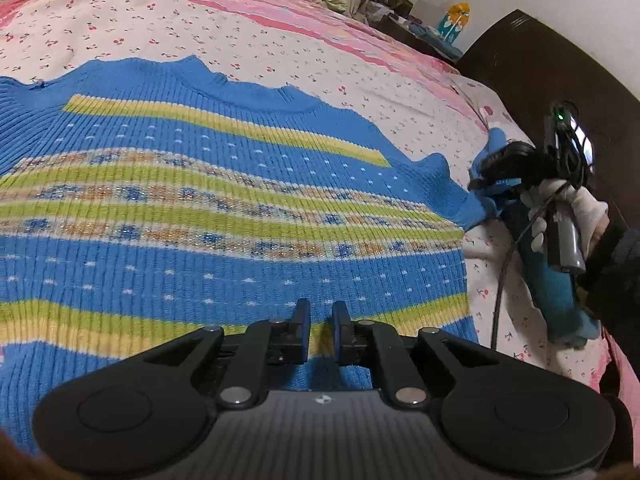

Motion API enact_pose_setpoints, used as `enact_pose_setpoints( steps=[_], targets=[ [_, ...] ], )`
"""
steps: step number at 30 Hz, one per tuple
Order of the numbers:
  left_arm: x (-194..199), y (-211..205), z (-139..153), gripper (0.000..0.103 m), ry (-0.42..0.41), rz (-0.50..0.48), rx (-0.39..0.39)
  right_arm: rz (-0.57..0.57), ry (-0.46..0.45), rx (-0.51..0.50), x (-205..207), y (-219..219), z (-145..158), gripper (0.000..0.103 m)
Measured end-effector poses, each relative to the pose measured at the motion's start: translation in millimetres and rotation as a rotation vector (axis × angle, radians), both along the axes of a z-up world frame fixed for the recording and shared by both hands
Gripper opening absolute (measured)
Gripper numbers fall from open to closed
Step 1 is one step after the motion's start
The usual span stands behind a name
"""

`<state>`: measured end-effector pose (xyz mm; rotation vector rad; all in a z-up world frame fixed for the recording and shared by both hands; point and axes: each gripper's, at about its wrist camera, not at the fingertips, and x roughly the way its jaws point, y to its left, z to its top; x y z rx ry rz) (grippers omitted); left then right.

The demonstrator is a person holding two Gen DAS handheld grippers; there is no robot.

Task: Fold small clothes
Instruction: 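Grasp a sleeve cuff with the right gripper and lift it, then fold the held sleeve across the sweater body and open the right gripper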

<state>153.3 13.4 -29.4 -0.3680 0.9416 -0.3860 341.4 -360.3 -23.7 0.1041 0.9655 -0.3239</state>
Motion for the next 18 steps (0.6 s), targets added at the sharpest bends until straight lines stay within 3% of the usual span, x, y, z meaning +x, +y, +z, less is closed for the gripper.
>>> enact_pose_setpoints(
  steps=[2,9,14,18],
  targets=[
    [-1.2,3.9,1.7,0.02,-0.004,0.005,-0.013,-0.011,-0.017,0.029,-5.8,-4.4,4.7,0.006],
    [-9.1,22.7,15.5,0.021,-0.05,0.043,-0.047,0.088,-0.227,0.174,-34.6,12.6,62.7,0.006],
    [-15.0,40.1,23.4,0.022,-0.074,0.099,-0.054,0.296,-0.359,0.292,-63.2,74.8,104.8,0.006],
    [-21.6,59.2,22.9,0.022,-0.071,0.157,-0.056,0.554,-0.398,0.32,-87.7,147.6,107.9,0.006]
  ],
)
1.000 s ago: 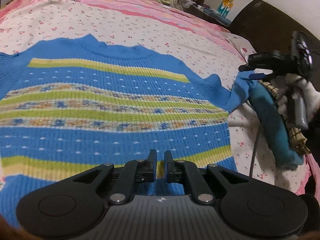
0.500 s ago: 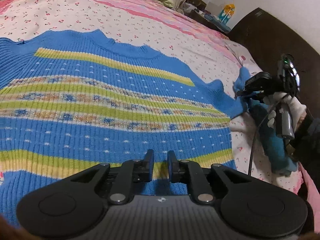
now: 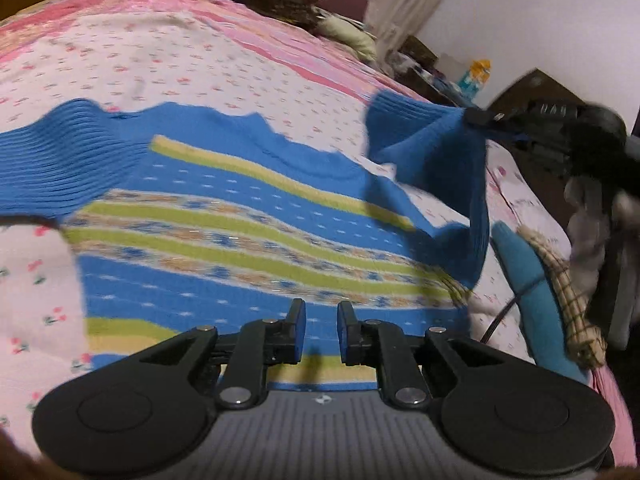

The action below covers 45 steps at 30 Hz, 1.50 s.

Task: Fold small clothes
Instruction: 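Fold the held sleeve across the sweater body and open the right gripper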

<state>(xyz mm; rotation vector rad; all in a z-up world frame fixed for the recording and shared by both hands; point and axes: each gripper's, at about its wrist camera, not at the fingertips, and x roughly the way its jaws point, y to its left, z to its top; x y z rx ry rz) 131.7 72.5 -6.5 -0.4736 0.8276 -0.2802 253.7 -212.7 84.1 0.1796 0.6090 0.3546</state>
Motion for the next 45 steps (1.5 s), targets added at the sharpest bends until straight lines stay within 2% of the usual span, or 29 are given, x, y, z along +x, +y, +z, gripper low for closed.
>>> enact_pose_setpoints(
  steps=[4,6,10,12,16,19,24,27,30,33,35,37,39,41,43,45],
  targets=[
    [-6.2,17.9,-5.1,0.023,0.015,0.058,-0.004,0.264,0.032,-0.128,-20.5,58.2,-38.4,0.01],
    [-6.9,24.4,-8.4,0.023,0.022,0.076,-0.01,0.35,0.07,-0.221,-31.2,77.6,-63.2,0.01],
    [-7.2,28.9,-11.3,0.023,0.023,0.083,-0.026,0.402,0.119,-0.368,-44.7,87.5,-88.4,0.014],
    [-6.9,28.1,-12.1,0.023,0.021,0.078,-0.026,0.398,0.124,-0.374,-42.3,81.8,-87.4,0.02],
    [-4.9,28.2,-13.9,0.023,0.022,0.073,-0.025,0.351,0.063,-0.354,-33.0,87.6,-66.6,0.021],
    [-4.7,31.0,-13.6,0.023,0.019,0.082,-0.025,0.354,0.044,-0.336,-23.0,104.9,-66.1,0.024],
    [-2.3,37.0,-16.3,0.023,0.029,0.097,-0.029,0.359,0.072,-0.335,1.7,140.7,-79.7,0.037],
    [-1.7,39.6,-16.7,0.023,0.029,0.098,-0.031,0.345,0.12,-0.363,17.6,160.4,-97.4,0.037],
    [-2.5,40.9,-16.6,0.023,0.024,0.096,-0.036,0.283,0.138,-0.39,26.2,162.9,-107.6,0.029],
    [-3.9,43.8,-15.9,0.023,0.018,0.098,-0.045,0.245,0.161,-0.347,30.7,153.2,-104.3,0.005],
    [-5.3,45.0,-14.4,0.024,0.01,0.103,-0.049,0.221,0.147,-0.309,28.6,143.7,-94.5,0.005],
    [-6.9,46.8,-12.7,0.024,0.001,0.111,-0.053,0.214,0.092,-0.259,21.8,135.8,-77.9,0.005],
    [-8.2,49.0,-11.3,0.024,-0.008,0.123,-0.057,0.263,0.029,-0.217,13.0,135.4,-62.7,0.005],
    [-8.6,53.0,-10.6,0.025,-0.014,0.143,-0.061,0.369,-0.028,-0.215,-0.8,142.7,-54.1,0.005],
    [-9.0,57.2,-10.5,0.025,-0.016,0.165,-0.064,0.482,-0.031,-0.226,-16.4,152.2,-58.3,0.006],
    [-9.7,61.1,-10.1,0.026,-0.018,0.183,-0.068,0.566,-0.013,-0.278,-26.6,160.7,-68.3,0.013]
  ],
)
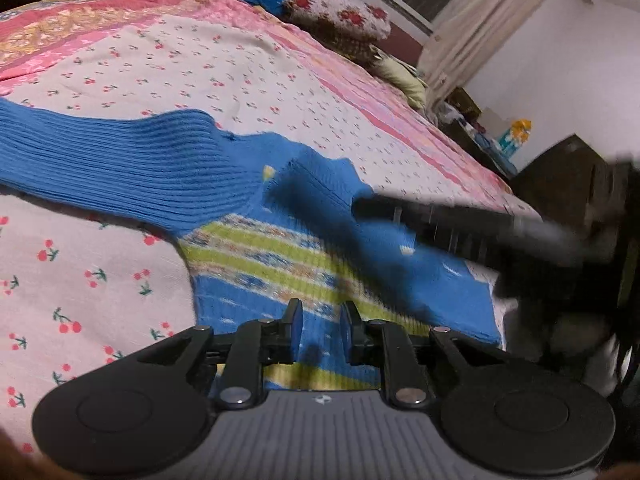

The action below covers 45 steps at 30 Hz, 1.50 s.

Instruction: Fold small clothes

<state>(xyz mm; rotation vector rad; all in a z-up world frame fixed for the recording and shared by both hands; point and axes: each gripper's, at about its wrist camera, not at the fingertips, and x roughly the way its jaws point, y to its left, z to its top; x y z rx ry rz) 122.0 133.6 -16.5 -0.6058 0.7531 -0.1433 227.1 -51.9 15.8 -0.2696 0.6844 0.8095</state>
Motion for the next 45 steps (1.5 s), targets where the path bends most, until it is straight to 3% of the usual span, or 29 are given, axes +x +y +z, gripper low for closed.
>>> enact_pose_setpoints(
  steps=[3,8,13,17,20,22,25,28,31,35,41,45],
  targets=[
    [-0.7,3.1,0.6,0.028,-0.009,0.017,0.001,-0.008,0.004,-0.036,-6.9,-8.2,-10.0,0.021],
    [5.4,-1.7,-2.6,0.029,-0.003,0.007,0.01,-0.125,0.057,0.054,-9.1,-64.9,3.0,0.029],
    [22.8,-20.5,11.4,0.029,-0.057,-0.025,0.05,-0.311,0.065,0.005,1.6,-119.0,-5.7,0.029],
    [50.0,-43.4,22.5,0.029,-0.105,-0.083,0.123,-0.442,0.092,-0.035,14.2,-134.8,-23.5,0.029],
    [75.7,-53.8,16.8,0.029,-0.08,-0.092,0.192,-0.496,0.092,-0.05,19.8,-141.2,-31.2,0.029],
    [90.8,-55.4,3.1,0.029,-0.01,-0.075,0.275,-0.525,0.08,-0.077,23.8,-144.3,-33.6,0.029],
    [88.3,-43.7,-7.5,0.028,-0.003,-0.058,0.272,-0.559,0.077,-0.095,32.7,-151.2,-38.0,0.028],
    [77.9,-33.9,-3.9,0.02,0.02,0.014,0.331,-0.605,0.077,-0.079,35.7,-159.4,-35.3,0.028],
    [67.7,-24.0,-3.6,0.02,0.032,0.042,0.312,-0.584,0.071,-0.02,29.4,-158.3,-27.3,0.029],
    [56.1,-17.8,-2.3,0.02,0.036,0.074,0.314,-0.448,0.05,0.023,14.6,-129.0,-15.1,0.031],
    [36.0,-2.0,4.5,0.021,0.017,0.114,0.238,-0.161,0.046,0.006,-4.6,-51.0,-16.1,0.033],
    [24.5,14.8,5.3,0.021,0.003,0.156,0.218,-0.072,0.047,-0.011,-12.4,-14.3,-22.1,0.033]
  ],
)
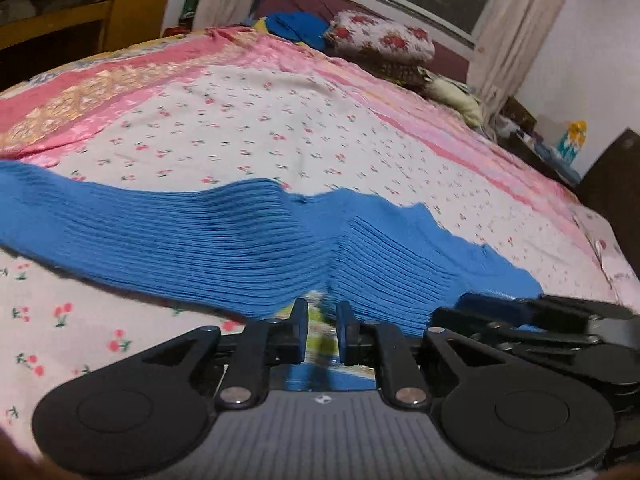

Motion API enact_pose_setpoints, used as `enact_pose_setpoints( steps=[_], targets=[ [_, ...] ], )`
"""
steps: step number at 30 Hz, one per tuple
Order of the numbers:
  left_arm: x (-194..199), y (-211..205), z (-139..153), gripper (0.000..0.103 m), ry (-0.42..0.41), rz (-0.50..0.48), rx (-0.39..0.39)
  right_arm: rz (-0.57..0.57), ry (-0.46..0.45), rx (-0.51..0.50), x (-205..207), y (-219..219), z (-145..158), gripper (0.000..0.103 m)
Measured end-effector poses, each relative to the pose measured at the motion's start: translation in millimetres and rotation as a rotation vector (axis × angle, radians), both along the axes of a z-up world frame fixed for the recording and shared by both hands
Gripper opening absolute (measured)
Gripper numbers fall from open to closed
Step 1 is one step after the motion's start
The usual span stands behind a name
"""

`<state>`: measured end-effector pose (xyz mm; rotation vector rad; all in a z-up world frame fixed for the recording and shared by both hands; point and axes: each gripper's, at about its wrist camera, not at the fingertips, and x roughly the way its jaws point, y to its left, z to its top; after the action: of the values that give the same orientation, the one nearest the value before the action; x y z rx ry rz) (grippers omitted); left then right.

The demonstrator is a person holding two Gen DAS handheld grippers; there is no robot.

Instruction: Fold small clothes

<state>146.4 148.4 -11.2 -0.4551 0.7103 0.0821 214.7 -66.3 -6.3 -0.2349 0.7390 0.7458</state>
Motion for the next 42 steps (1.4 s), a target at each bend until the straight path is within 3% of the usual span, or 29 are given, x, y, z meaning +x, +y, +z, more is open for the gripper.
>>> enact_pose_setpoints(
  steps=[3,9,23,38,42],
  targets=[
    [1.1,5.9,-4.3,0.021,0.007,-0.001,-0.032,0.01,0.027,-0.032,6.5,16.7,-9.8,0.033],
    [-2.6,6.2,-2.1,0.021,-0.007,-0.004,-0.021,-0.024,0.042,-0.054,12.6,25.8,-13.9,0.034],
    [-31.7,54.8,-3.3,0.022,0.017,0.204,-0.022,-0.094,0.02,-0.081,6.1,20.6,-6.3,0.034],
    [-40.6,90.3,-16.3,0.022,0.036,0.328,-0.091,-0.121,0.031,-0.104,1.7,27.4,-12.0,0.034],
    [-52.0,104.7,-18.8,0.023,0.027,0.407,-0.14,-0.127,0.033,-0.101,0.1,26.6,-14.9,0.034]
  ],
)
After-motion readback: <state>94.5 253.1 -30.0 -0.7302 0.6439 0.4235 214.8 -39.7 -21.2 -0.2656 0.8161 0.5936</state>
